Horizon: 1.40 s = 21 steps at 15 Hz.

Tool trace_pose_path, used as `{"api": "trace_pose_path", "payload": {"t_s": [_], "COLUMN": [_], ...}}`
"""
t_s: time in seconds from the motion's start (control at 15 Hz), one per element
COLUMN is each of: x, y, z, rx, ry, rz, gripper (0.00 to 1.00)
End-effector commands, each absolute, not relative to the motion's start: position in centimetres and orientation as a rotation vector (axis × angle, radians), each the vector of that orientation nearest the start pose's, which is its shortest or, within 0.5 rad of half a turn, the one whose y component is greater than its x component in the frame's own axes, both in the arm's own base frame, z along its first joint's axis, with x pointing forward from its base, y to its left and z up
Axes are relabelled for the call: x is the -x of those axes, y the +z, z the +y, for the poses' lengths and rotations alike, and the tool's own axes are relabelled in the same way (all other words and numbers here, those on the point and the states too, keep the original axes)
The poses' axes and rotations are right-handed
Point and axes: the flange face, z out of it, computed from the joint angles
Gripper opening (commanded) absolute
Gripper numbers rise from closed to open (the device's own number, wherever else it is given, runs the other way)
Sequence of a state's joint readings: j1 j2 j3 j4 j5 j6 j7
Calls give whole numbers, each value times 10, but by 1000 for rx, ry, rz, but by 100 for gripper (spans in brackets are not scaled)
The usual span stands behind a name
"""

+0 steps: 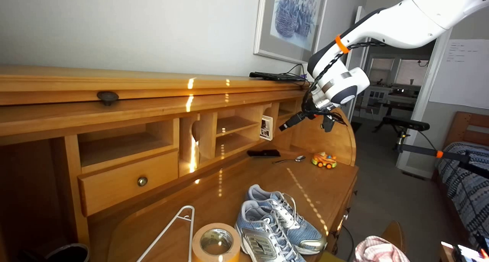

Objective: Move the book to the right side of the shelf.

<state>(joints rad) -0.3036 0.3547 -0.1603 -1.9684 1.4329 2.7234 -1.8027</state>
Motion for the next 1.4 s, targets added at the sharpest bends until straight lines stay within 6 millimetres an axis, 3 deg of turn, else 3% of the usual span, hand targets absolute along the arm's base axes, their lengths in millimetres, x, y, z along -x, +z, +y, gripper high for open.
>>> {"api": "trace_pose_path", "payload": {"t_s": [0.0,0.67,1.33], "x": [-549,-561,-573], "y": [299,267,267], "z": [-308,-286,-291], "rx": [2837,2761,2739], "ry": [-1264,-1323,-1487], "rz": [-227,-417,-445], "gripper": [100,100,100]}}
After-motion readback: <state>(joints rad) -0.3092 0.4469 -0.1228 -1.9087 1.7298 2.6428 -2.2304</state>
